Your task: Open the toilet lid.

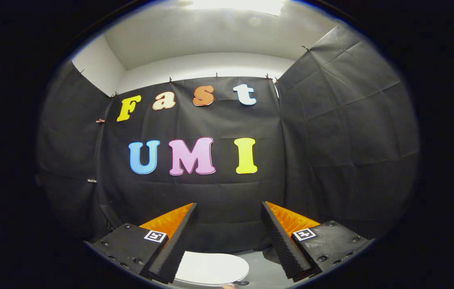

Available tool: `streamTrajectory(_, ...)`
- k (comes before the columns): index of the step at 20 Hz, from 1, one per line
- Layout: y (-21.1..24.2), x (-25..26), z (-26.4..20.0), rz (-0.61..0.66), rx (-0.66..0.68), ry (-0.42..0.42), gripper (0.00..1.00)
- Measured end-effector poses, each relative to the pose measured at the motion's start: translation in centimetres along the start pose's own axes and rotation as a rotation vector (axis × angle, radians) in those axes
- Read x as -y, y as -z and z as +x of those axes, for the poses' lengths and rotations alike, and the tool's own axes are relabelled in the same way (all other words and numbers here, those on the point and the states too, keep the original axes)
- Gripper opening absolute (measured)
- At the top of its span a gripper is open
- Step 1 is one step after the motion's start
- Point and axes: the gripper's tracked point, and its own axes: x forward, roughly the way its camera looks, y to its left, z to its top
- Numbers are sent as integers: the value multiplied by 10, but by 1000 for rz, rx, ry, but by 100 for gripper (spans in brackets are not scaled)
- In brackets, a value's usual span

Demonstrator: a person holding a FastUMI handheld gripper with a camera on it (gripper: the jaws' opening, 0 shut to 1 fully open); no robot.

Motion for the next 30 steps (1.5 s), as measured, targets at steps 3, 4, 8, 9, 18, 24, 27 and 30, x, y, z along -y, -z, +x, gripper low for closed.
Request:
streamTrajectory(3,17,7,8,33,-36,19,98)
streamTrajectory(4,21,9,10,42,-43,19,98)
streamTrajectory(8,42,22,18,53,-72,44,98)
streamTrajectory(9,48,24,19,61,-81,47,98)
streamTrajectory(18,137,55,37,154,-239,112,98)
streamTrajectory(24,201,74,51,227,-330,163,98)
streamTrajectory(27,235,81,61,255,-371,182,98)
streamTrajectory(30,275,91,64,314,-422,209,98)
